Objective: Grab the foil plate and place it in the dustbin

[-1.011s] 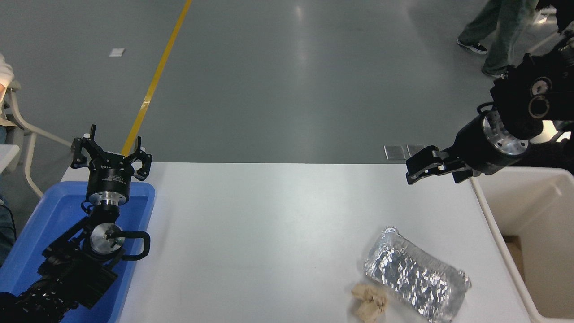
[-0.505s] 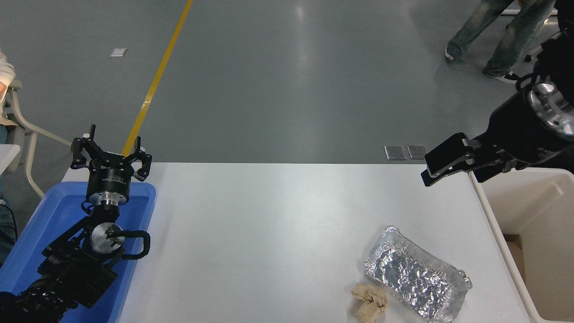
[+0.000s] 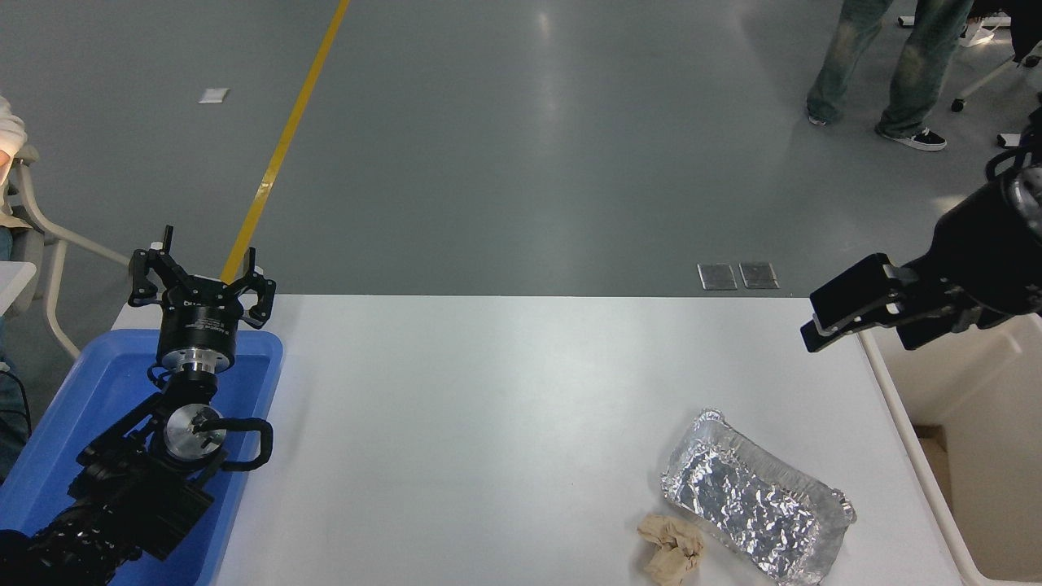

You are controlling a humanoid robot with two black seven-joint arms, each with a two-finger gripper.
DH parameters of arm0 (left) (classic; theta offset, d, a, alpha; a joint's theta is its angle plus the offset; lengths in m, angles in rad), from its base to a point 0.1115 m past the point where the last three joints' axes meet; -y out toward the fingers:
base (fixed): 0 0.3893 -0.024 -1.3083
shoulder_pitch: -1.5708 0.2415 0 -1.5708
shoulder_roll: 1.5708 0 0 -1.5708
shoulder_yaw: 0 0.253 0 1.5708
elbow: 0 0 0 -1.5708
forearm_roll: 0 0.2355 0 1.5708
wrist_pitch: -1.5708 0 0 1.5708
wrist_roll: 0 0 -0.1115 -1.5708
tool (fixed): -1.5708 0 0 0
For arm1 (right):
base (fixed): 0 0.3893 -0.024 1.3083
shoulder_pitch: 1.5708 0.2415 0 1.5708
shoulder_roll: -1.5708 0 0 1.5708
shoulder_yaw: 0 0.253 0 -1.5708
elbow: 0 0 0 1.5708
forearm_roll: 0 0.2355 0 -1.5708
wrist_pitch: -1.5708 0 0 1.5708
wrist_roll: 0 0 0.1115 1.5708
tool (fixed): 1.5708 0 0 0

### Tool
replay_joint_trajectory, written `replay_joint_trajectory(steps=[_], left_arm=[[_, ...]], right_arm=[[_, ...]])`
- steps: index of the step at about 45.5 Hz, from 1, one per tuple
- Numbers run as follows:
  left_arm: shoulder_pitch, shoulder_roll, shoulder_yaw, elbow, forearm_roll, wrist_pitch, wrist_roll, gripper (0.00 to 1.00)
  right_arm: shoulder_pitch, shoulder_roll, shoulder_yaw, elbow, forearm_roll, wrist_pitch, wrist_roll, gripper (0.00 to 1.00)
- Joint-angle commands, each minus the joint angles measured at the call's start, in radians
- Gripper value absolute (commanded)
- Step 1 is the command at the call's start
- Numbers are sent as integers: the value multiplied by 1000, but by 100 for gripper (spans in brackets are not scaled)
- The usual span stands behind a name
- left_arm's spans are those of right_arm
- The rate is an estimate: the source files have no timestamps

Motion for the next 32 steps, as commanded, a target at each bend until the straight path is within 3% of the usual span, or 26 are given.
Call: replay_joint_trajectory(steps=[1,9,17,26,32], left_arm=[[0,0,0,0,1,0,0,99],[0,0,0,0,1,0,0,99],[0,0,0,0,1,0,0,99],[0,0,0,0,1,0,0,99],[0,0,0,0,1,0,0,99]], right_arm=[[-167,-148,-20,-14,-196,-51,-20,100],[-335,-286,-29,-43,-253,-199,-34,100],[-578,-344,75,-109,-248,-380,-45,100],[-996,-326,403,-247,-241,-494,-71,100],[-1193,-243,572,-318,-239,-513,-95,100]])
